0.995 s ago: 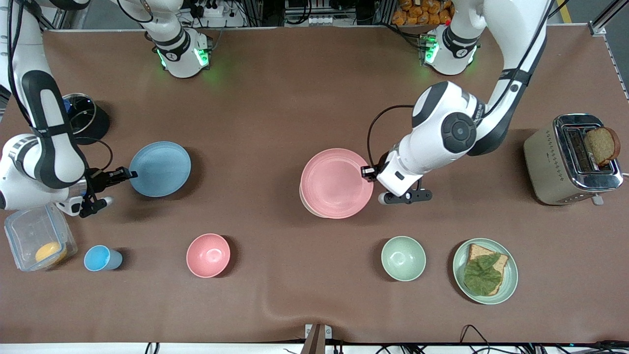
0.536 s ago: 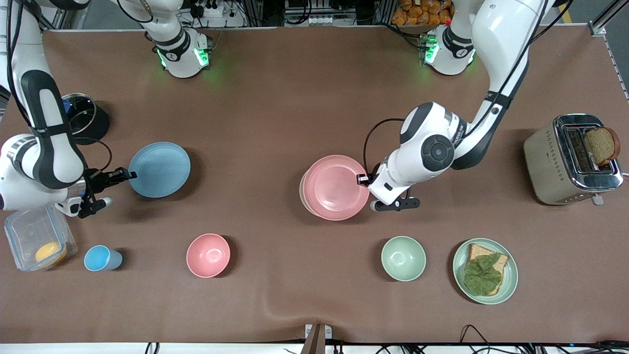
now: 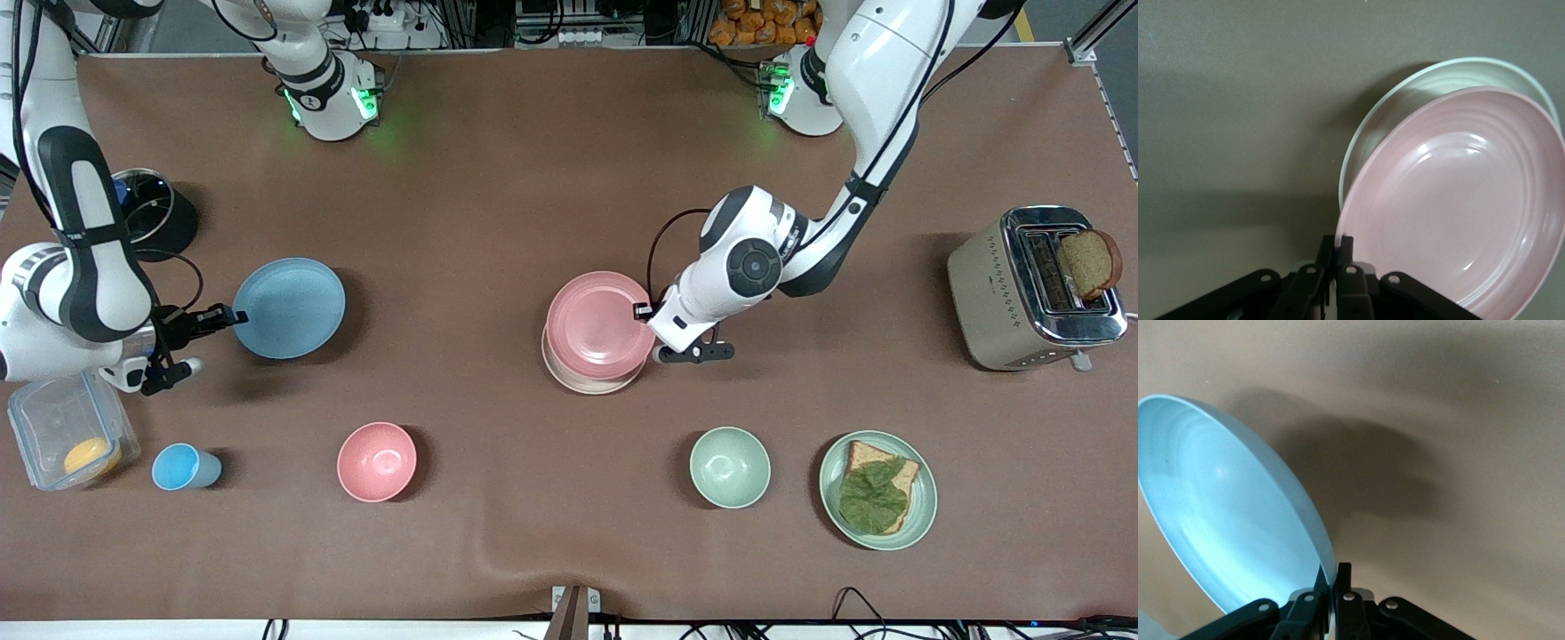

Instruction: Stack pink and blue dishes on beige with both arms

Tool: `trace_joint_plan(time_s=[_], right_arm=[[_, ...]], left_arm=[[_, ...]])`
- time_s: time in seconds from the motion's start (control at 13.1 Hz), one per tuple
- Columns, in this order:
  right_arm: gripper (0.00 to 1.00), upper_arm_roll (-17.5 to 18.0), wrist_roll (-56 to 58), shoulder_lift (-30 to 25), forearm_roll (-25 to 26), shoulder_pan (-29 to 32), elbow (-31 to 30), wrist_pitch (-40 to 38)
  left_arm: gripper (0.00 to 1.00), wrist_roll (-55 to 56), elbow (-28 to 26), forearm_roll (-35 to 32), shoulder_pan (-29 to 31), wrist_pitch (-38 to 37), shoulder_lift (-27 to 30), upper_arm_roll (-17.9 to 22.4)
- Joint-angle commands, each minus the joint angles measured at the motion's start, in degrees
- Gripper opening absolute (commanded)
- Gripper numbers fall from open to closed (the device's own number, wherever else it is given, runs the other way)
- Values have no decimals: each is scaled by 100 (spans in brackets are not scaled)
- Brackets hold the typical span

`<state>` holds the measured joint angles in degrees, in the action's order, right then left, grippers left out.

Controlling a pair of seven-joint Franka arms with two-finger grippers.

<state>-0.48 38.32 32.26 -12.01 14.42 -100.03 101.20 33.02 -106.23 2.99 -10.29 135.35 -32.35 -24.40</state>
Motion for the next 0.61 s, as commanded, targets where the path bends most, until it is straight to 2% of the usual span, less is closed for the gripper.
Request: trace_joint_plan(time_s=[0.0,0.23,0.54], right_arm=[[0,30,-298,88,-73,-53,352,-432],[0,30,-632,70,-73,-194,555,-741],[0,57,-1185,35,-91,-422,739,-1075]], left_arm=[[0,178,-38,-264,-35,333,-149,23],[0,178,-2,-264,-61,641,-289,14],[0,178,41,-264,-70,686,-360,14]])
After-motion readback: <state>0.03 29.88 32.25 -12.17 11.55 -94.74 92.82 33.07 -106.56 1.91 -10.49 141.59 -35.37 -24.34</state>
